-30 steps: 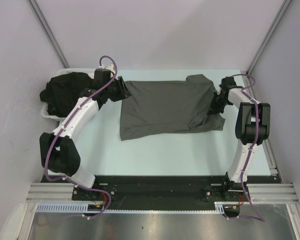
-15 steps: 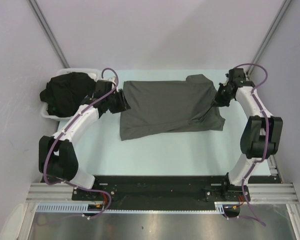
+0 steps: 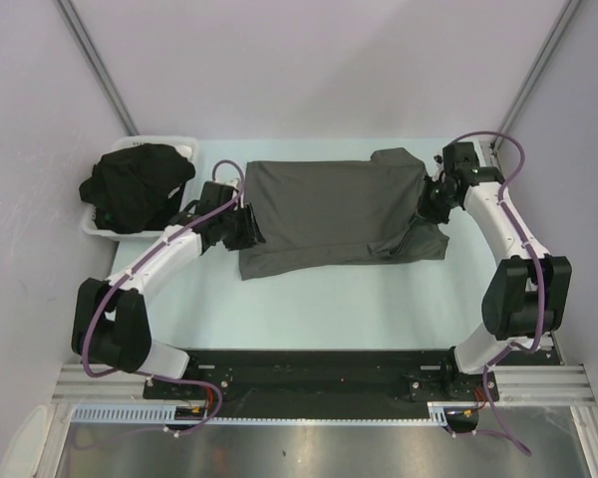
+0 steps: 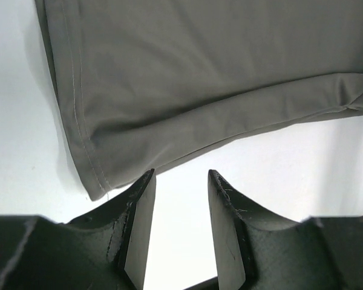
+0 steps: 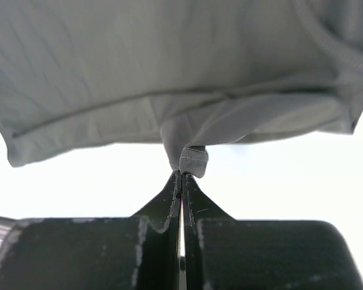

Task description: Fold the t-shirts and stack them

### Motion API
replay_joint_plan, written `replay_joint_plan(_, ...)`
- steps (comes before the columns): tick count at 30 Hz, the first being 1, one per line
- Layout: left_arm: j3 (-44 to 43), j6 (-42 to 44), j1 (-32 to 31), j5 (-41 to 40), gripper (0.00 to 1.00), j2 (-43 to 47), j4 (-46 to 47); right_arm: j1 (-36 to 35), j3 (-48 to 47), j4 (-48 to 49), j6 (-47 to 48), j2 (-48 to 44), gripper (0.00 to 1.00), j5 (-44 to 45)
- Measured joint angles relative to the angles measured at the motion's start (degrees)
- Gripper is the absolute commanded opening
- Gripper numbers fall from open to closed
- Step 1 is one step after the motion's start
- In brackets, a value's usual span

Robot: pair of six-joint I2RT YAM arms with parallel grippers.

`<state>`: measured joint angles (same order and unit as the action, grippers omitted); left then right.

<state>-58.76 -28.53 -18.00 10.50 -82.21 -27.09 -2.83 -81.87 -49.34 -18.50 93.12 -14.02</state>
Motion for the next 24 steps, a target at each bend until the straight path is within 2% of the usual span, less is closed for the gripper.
replay_joint_plan(13, 2.7, -2.8, -1.3, -5.2, 0.47, -1.6, -1.0, -2.7, 2.0, -4.9, -1.2, -5.5, 0.0, -0.9)
replay_joint_plan(24, 2.7, -3.8, -3.6, -7.8, 0.47, -2.0, -7.0, -3.4, 3.3, -10.2, -1.4, -9.9, 0.0, -0.9)
